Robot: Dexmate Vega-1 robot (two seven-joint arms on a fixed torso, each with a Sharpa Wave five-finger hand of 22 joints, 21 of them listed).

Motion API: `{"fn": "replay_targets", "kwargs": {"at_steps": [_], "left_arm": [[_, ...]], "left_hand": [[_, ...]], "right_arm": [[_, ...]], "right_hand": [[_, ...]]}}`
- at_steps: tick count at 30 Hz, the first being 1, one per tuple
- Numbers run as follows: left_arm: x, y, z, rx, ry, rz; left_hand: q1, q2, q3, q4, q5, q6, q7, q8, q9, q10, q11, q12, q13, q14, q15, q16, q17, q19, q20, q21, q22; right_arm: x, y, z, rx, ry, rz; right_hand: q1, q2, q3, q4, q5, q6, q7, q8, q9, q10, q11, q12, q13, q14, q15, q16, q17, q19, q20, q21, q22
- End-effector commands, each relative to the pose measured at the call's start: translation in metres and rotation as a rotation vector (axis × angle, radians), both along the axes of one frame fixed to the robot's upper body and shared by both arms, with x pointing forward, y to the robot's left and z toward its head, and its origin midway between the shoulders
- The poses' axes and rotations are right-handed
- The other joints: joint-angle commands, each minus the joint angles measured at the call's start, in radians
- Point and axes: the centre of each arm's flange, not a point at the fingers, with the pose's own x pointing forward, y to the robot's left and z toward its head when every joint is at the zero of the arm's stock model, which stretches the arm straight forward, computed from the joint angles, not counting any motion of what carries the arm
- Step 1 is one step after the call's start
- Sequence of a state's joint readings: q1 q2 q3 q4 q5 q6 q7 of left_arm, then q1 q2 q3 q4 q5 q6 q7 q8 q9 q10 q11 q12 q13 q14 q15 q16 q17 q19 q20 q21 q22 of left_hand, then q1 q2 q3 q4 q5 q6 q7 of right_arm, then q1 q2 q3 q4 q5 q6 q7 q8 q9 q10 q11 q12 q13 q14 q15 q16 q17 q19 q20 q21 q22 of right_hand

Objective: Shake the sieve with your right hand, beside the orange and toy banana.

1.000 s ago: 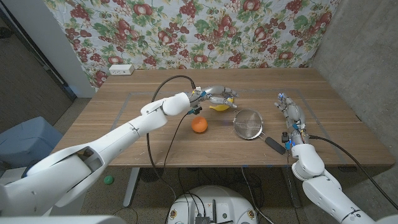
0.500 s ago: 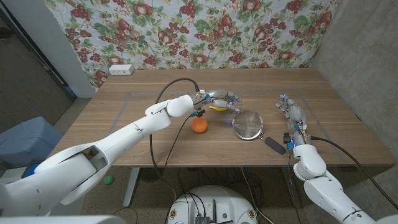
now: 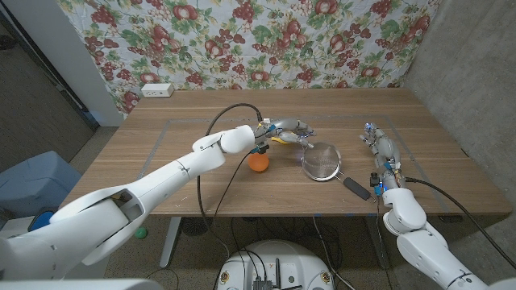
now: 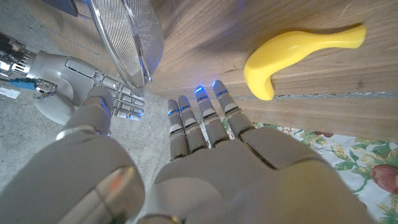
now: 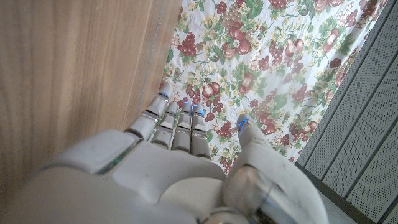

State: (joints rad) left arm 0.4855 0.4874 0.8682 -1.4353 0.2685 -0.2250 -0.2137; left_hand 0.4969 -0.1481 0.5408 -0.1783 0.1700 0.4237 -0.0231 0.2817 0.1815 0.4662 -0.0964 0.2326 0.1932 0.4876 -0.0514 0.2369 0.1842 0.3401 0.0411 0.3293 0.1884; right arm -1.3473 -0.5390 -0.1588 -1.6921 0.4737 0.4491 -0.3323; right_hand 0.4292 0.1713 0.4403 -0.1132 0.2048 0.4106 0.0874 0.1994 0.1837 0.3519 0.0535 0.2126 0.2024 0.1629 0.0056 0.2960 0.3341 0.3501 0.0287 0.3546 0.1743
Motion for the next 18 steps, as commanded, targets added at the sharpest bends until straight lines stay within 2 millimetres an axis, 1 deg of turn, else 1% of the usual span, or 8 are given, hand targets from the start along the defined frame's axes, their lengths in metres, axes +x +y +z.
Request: {"fn": "replay_targets", "kwargs": {"at_steps": [1,3,4,5,12,15,18], "left_arm": [[0.0018,-0.0103,-0.0096,0.023,0.020,0.008],[0.0020,-0.0118,-0.0114,0.030,0.019,0.010],[0.0022,-0.0122,-0.0118,0.029,0.022,0.011],[0.0026,-0.0129,-0.0123,0.030,0.023,0.012],[0.0028,-0.0152,-0.0124,0.027,0.019,0.017],[0.0036,-0.0163,-0.0126,0.027,0.019,0.018],[0.0046,-0.0174,-0.0132,0.026,0.020,0.019]], "left_hand": [[0.016,0.001,-0.005,0.003,0.005,0.014,0.002,0.004,0.003,0.012,-0.006,0.007,0.002,0.013,-0.063,0.004,0.001,0.012,0.004,0.001,0.003],[0.024,0.003,-0.006,0.002,0.005,0.021,-0.002,0.005,0.003,0.016,-0.006,0.006,0.002,0.020,-0.067,0.005,0.001,0.016,0.004,0.001,0.003],[0.028,0.003,-0.007,0.002,0.005,0.020,0.000,0.004,0.003,0.019,-0.002,0.005,0.002,0.023,-0.067,0.005,0.001,0.016,0.005,0.001,0.003],[0.031,0.003,-0.008,0.002,0.005,0.025,-0.004,0.005,0.003,0.025,-0.001,0.006,0.002,0.026,-0.069,0.005,0.001,0.019,0.002,0.001,0.003],[0.044,0.008,-0.011,0.002,0.005,0.028,0.001,0.002,0.003,0.040,-0.001,0.007,0.002,0.034,-0.068,0.005,0.001,0.024,0.004,0.001,0.003],[0.057,0.019,-0.009,0.003,0.006,0.036,0.004,0.002,0.004,0.051,0.002,0.007,0.002,0.040,-0.068,0.006,0.002,0.027,0.005,0.000,0.004],[0.071,0.032,-0.005,0.004,0.006,0.043,0.007,0.002,0.004,0.063,0.000,0.009,0.002,0.048,-0.070,0.008,0.003,0.034,0.005,0.002,0.004]], "right_arm": [[-0.0012,-0.0067,-0.0035,0.005,0.005,0.000],[-0.0009,-0.0073,-0.0040,0.006,0.005,0.003],[-0.0009,-0.0075,-0.0041,0.004,0.005,0.003],[-0.0009,-0.0078,-0.0042,-0.001,0.006,0.003],[-0.0009,-0.0093,-0.0046,0.002,0.006,0.001],[-0.0006,-0.0098,-0.0046,0.007,0.007,0.002],[-0.0003,-0.0101,-0.0041,0.009,0.009,-0.001]], "right_hand": [[0.004,0.002,0.003,-0.007,0.003,0.008,0.001,-0.001,0.005,0.009,-0.002,0.000,0.005,0.009,0.000,-0.005,0.000,0.002,0.000,-0.006,0.003],[0.004,0.002,0.003,-0.007,0.003,0.007,0.002,-0.001,0.005,0.009,-0.002,0.000,0.005,0.010,0.001,-0.005,0.000,0.002,0.000,-0.007,0.003],[0.004,0.001,0.003,-0.007,0.003,0.008,0.002,-0.001,0.005,0.009,-0.002,0.000,0.005,0.010,-0.001,-0.005,0.000,0.001,0.000,-0.007,0.003],[0.004,0.001,0.003,-0.007,0.003,0.008,0.002,-0.001,0.005,0.010,-0.001,0.000,0.005,0.010,0.001,-0.005,0.000,0.002,0.000,-0.007,0.003],[0.003,0.001,0.003,-0.007,0.003,0.008,0.001,-0.001,0.005,0.010,-0.002,0.000,0.005,0.011,0.000,-0.005,0.000,0.001,0.001,-0.009,0.003],[0.003,0.001,0.003,-0.007,0.003,0.008,0.001,-0.002,0.005,0.009,-0.002,-0.001,0.005,0.011,0.001,-0.005,-0.001,0.002,0.000,-0.009,0.003],[0.003,0.001,0.002,-0.007,0.003,0.008,0.001,-0.002,0.005,0.010,-0.001,0.000,0.005,0.010,0.002,-0.005,-0.001,0.002,0.001,-0.010,0.003]]}}
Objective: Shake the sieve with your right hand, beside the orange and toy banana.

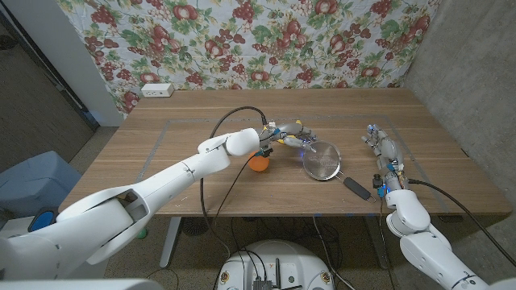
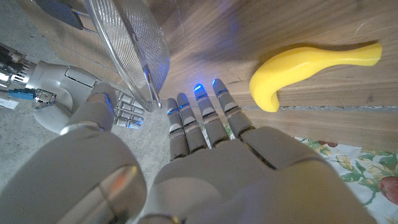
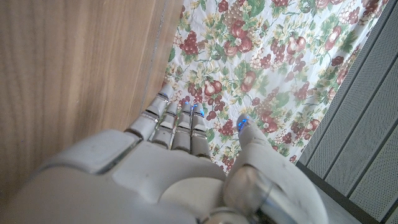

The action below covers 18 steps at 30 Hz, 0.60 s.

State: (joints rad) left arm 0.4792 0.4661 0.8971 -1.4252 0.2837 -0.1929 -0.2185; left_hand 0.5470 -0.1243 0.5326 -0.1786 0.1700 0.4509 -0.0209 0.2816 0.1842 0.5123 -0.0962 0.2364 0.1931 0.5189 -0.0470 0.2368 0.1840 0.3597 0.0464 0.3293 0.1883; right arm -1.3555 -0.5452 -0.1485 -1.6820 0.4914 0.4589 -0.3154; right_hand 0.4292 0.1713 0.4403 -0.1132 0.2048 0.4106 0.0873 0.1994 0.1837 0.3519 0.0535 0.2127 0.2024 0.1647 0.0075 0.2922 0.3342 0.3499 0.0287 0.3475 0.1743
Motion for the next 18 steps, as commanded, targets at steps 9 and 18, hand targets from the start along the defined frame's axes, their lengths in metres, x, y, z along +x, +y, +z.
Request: {"fn": "replay_targets", "kwargs": {"at_steps": [9,18], "left_arm": [[0.0053,-0.0087,-0.0057,-0.006,0.009,0.018],[0.0074,-0.0125,-0.0062,-0.014,0.010,0.038]], "left_hand": [[0.100,0.079,0.015,0.004,0.005,0.066,0.025,-0.003,0.003,0.146,-0.012,0.034,0.002,0.084,-0.090,0.027,0.007,0.049,-0.003,0.009,0.005],[0.244,0.180,0.022,-0.006,0.012,0.261,0.050,0.004,0.006,0.406,-0.048,0.107,0.003,0.193,-0.128,0.052,0.004,0.117,-0.024,0.034,0.009]], "right_arm": [[0.0023,-0.0045,0.0003,0.008,0.008,-0.003],[0.0040,-0.0064,0.0009,0.004,0.012,-0.003]], "right_hand": [[0.002,0.000,0.002,-0.008,0.003,0.008,0.002,-0.002,0.005,0.009,0.001,-0.001,0.005,0.009,0.001,-0.002,-0.002,0.004,0.002,-0.005,0.003],[0.001,0.000,0.002,-0.008,0.003,0.008,0.002,-0.002,0.005,0.010,-0.002,-0.001,0.005,0.009,0.001,-0.003,-0.002,0.004,0.002,-0.007,0.003]]}}
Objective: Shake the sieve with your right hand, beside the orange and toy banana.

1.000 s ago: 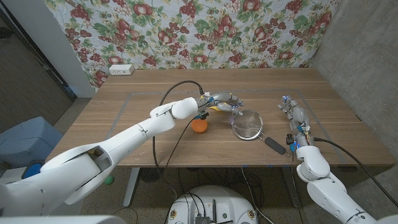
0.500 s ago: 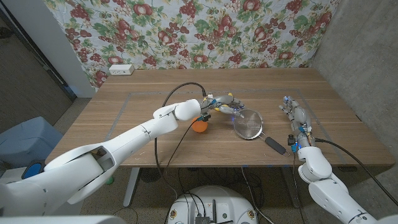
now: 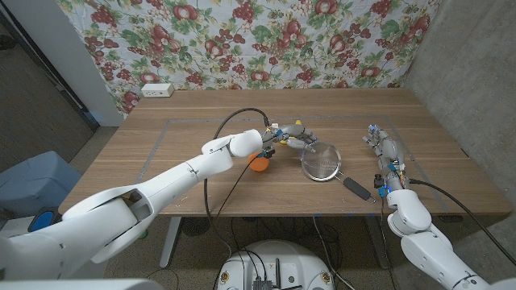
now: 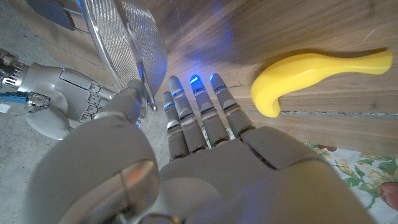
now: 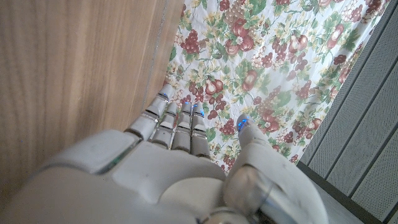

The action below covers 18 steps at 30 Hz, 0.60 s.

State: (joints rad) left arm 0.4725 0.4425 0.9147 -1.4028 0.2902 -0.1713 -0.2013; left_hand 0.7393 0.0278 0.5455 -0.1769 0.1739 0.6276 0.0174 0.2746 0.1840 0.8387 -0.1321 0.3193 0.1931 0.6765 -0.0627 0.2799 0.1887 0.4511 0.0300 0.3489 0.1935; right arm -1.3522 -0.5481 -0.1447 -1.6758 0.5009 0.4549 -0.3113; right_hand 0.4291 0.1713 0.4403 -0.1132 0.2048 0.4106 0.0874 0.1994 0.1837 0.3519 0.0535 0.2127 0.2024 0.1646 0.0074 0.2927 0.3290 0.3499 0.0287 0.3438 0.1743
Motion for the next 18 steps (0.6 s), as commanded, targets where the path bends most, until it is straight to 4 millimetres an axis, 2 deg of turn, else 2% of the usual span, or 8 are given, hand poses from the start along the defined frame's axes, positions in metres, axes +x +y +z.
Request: {"fn": "replay_targets", "kwargs": {"at_steps": [1,3,7,8,14,15,18], "left_arm": [[0.0036,-0.0048,-0.0017,-0.007,-0.001,0.027],[0.0049,-0.0061,-0.0025,-0.004,0.007,0.028],[0.0070,-0.0081,-0.0039,-0.005,0.006,0.040],[0.0074,-0.0085,-0.0043,-0.009,0.003,0.045],[0.0083,-0.0105,-0.0046,-0.025,-0.008,0.059],[0.0082,-0.0107,-0.0046,-0.031,-0.012,0.060],[0.0073,-0.0112,-0.0043,-0.049,-0.032,0.066]], "left_hand": [[0.068,0.036,0.010,-0.009,0.009,0.115,0.014,0.016,0.007,0.094,-0.019,0.026,0.003,0.043,-0.114,0.010,-0.001,0.029,-0.008,0.016,0.004],[0.096,0.052,0.009,-0.007,0.009,0.201,0.022,0.031,0.010,0.155,-0.030,0.040,0.002,0.071,-0.125,0.012,-0.004,0.043,-0.015,0.024,0.005],[0.132,0.082,0.019,-0.008,0.012,0.294,0.028,0.049,0.016,0.230,-0.041,0.055,0.001,0.104,-0.139,0.011,-0.007,0.066,-0.023,0.038,0.006],[0.146,0.094,0.024,-0.009,0.014,0.315,0.027,0.054,0.019,0.263,-0.044,0.062,0.001,0.115,-0.145,0.011,-0.008,0.078,-0.034,0.045,0.006],[0.179,0.109,0.025,-0.010,0.015,0.340,0.036,0.066,0.039,0.314,-0.039,0.069,0.002,0.156,-0.158,0.022,-0.002,0.111,-0.065,0.064,0.008],[0.184,0.114,0.023,-0.009,0.014,0.342,0.038,0.068,0.044,0.332,-0.049,0.073,0.002,0.172,-0.160,0.029,0.001,0.118,-0.069,0.069,0.009],[0.218,0.129,0.022,-0.012,0.013,0.345,0.051,0.075,0.060,0.379,-0.055,0.090,0.014,0.204,-0.172,0.043,0.010,0.137,-0.088,0.085,0.013]], "right_arm": [[0.0025,-0.0030,0.0008,0.005,0.008,-0.001],[0.0031,-0.0035,0.0004,0.008,0.011,0.000],[0.0040,-0.0047,-0.0004,0.006,0.015,0.000],[0.0042,-0.0052,-0.0004,0.004,0.017,0.000],[0.0041,-0.0080,-0.0010,0.011,0.018,-0.005],[0.0040,-0.0085,-0.0012,0.011,0.018,-0.006],[0.0038,-0.0097,-0.0014,0.009,0.017,-0.007]], "right_hand": [[0.001,0.000,0.002,-0.008,0.003,0.008,0.002,-0.002,0.005,0.010,-0.001,-0.001,0.005,0.009,0.002,-0.003,0.003,0.004,0.002,-0.004,0.003],[0.000,0.000,0.002,-0.008,0.003,0.008,0.002,-0.002,0.005,0.010,-0.001,-0.002,0.005,0.009,0.001,-0.004,0.003,0.004,0.002,-0.004,0.003],[0.000,0.000,0.002,-0.008,0.003,0.007,0.003,-0.003,0.005,0.009,0.001,-0.002,0.005,0.009,0.002,-0.004,0.002,0.005,0.003,-0.005,0.003],[0.000,0.000,0.002,-0.008,0.003,0.007,0.003,-0.003,0.005,0.009,0.001,-0.002,0.005,0.009,0.001,-0.004,0.002,0.005,0.003,-0.005,0.003],[0.000,0.000,0.002,-0.009,0.003,0.006,0.003,-0.003,0.005,0.009,-0.001,-0.002,0.005,0.009,0.000,-0.004,0.002,0.005,0.003,-0.007,0.003],[0.000,0.000,0.002,-0.009,0.003,0.007,0.003,-0.003,0.005,0.009,-0.001,-0.002,0.005,0.009,0.000,-0.004,0.002,0.005,0.002,-0.007,0.003],[-0.001,0.000,0.002,-0.009,0.003,0.007,0.003,-0.003,0.005,0.010,-0.001,-0.002,0.005,0.009,0.000,-0.005,0.001,0.005,0.002,-0.008,0.003]]}}
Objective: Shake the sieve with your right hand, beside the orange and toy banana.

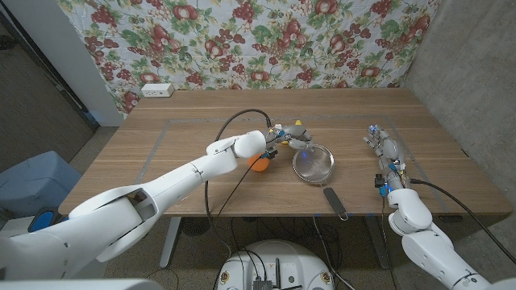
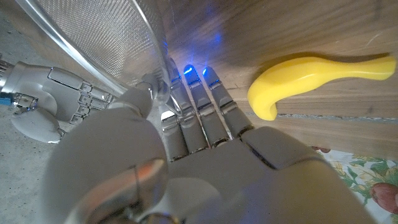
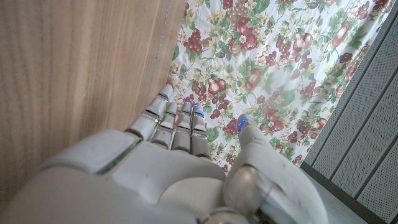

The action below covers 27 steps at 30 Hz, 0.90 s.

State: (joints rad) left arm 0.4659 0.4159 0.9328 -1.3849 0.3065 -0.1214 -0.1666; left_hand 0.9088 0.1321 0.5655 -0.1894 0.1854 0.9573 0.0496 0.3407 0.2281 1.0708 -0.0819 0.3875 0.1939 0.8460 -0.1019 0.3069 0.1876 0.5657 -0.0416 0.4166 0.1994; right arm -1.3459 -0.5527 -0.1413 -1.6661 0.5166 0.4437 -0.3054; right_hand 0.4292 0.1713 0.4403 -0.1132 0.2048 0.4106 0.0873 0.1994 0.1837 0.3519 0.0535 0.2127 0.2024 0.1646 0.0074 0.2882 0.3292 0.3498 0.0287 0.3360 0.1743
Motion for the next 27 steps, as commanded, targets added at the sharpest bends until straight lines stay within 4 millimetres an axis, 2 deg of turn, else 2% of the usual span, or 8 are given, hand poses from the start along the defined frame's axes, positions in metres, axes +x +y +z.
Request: {"fn": "replay_targets", "kwargs": {"at_steps": [1,9,12,27], "left_arm": [[0.001,-0.004,-0.001,-0.045,-0.036,0.027],[-0.001,-0.002,0.001,-0.107,-0.077,0.039],[-0.002,-0.001,0.002,-0.127,-0.085,0.030],[-0.005,0.005,0.013,-0.192,-0.105,0.015]], "left_hand": [[0.068,0.028,0.000,-0.002,0.000,0.015,0.021,0.012,0.023,0.164,-0.109,0.031,0.023,0.048,-0.136,0.022,0.015,0.026,-0.022,0.024,0.009],[0.118,0.034,-0.014,0.002,-0.010,0.012,0.024,0.028,0.049,0.188,-0.113,0.055,0.067,0.080,-0.139,0.042,0.034,0.029,-0.046,0.046,0.018],[0.135,0.032,-0.024,0.004,-0.014,0.026,0.012,0.045,0.063,0.184,-0.109,0.062,0.092,0.088,-0.140,0.051,0.046,0.027,-0.051,0.055,0.022],[0.166,0.028,-0.046,0.008,-0.017,0.033,0.015,0.078,0.097,0.195,-0.112,0.091,0.151,0.103,-0.141,0.068,0.072,0.025,-0.063,0.082,0.035]], "right_arm": [[0.000,-0.005,-0.001,0.004,0.004,-0.005],[0.001,-0.008,-0.002,0.007,0.006,-0.005],[0.002,-0.008,-0.002,0.009,0.007,-0.002],[-0.002,-0.006,0.003,-0.014,0.009,-0.014]], "right_hand": [[-0.001,0.000,0.002,-0.009,0.003,0.007,0.003,-0.003,0.005,0.009,-0.001,-0.002,0.005,0.010,0.001,0.000,0.001,0.005,0.003,0.000,0.003],[-0.001,0.000,0.002,-0.009,0.003,0.007,0.002,-0.003,0.005,0.008,0.000,-0.003,0.006,0.009,0.001,-0.001,0.001,0.005,0.002,-0.003,0.003],[-0.002,0.000,0.001,-0.009,0.003,0.007,0.003,-0.003,0.005,0.008,-0.001,-0.003,0.006,0.008,0.001,-0.001,0.001,0.005,0.002,-0.003,0.003],[-0.004,-0.001,0.001,-0.009,0.002,0.007,0.004,-0.003,0.005,0.009,0.001,-0.003,0.006,0.009,0.004,-0.002,0.000,0.007,0.004,-0.006,0.003]]}}
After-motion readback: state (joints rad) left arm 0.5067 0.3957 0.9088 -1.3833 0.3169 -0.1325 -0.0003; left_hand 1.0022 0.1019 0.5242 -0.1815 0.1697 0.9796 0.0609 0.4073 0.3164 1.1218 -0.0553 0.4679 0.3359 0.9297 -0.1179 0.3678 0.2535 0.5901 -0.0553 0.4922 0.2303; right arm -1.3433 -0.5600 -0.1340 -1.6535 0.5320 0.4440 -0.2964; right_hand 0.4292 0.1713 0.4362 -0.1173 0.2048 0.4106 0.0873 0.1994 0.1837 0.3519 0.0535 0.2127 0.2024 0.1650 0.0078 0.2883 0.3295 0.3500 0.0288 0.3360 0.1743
